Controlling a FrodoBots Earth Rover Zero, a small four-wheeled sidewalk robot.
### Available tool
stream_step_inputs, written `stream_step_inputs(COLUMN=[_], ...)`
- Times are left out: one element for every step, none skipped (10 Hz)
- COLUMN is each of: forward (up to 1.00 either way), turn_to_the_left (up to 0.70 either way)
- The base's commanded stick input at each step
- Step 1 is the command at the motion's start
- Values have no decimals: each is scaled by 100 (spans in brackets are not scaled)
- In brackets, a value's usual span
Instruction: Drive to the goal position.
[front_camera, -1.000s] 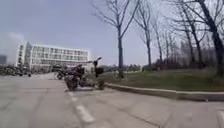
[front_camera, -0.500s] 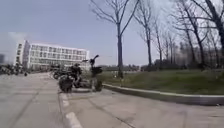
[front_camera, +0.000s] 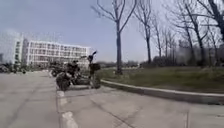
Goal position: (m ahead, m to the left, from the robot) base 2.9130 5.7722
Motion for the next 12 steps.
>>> stream_step_inputs(forward=[-100,-100,-100,-100,-100,-100,-100,-100,-100,-100,-100,-100], turn_to_the_left=[0,0,0,0,0,0,-20,-40,-40,-40,-40,-38])
